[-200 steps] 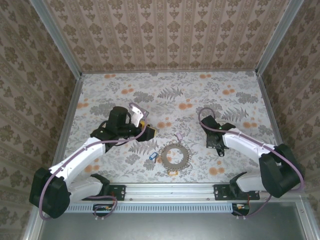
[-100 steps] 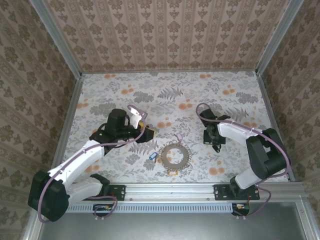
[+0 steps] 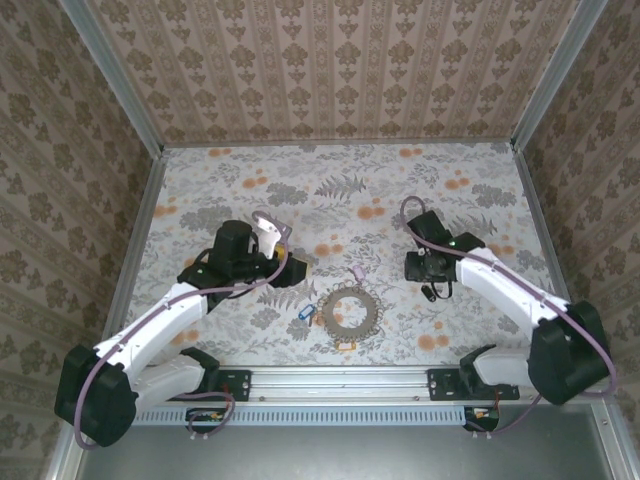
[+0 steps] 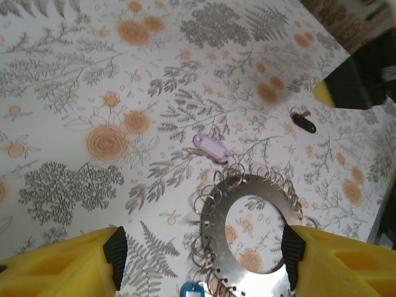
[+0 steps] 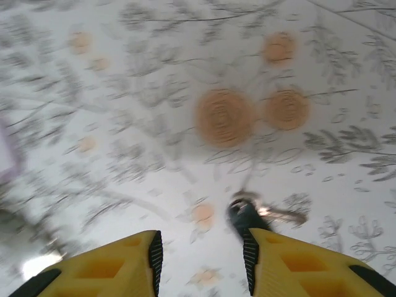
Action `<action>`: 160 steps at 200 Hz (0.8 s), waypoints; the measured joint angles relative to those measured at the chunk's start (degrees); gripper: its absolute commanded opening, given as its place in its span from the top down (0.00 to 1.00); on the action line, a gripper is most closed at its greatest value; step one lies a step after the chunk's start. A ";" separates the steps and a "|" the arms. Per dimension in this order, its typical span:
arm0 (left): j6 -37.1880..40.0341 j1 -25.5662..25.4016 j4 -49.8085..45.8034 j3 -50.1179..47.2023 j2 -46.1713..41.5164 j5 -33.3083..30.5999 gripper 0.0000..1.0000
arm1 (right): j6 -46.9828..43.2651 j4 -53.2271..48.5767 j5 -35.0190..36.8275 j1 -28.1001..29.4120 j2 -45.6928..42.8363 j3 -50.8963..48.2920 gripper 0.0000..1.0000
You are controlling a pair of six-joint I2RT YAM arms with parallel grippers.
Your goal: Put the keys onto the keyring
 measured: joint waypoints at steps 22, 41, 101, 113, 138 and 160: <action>0.46 -0.02 -2.95 0.31 0.00 0.00 0.29 | 0.39 0.76 -9.99 3.52 -1.51 -0.83 0.61; 2.43 -0.68 -6.01 0.70 0.00 -0.26 0.27 | 3.96 0.96 -17.59 4.81 0.39 -1.51 0.61; 6.56 -3.17 -9.79 0.87 -0.57 -2.38 0.26 | 9.68 1.22 -28.50 4.13 6.16 -1.51 0.60; 6.78 -3.17 -9.77 0.90 -0.24 -2.34 0.26 | 8.98 1.29 -29.40 3.34 7.50 -1.62 0.60; 7.28 -3.23 -9.75 1.07 1.44 -2.10 0.26 | 8.55 1.68 -30.03 2.71 8.96 -3.87 0.56; 7.89 -3.61 -9.77 1.14 2.45 -1.75 0.26 | 10.54 1.57 -30.64 2.67 8.96 -5.70 0.57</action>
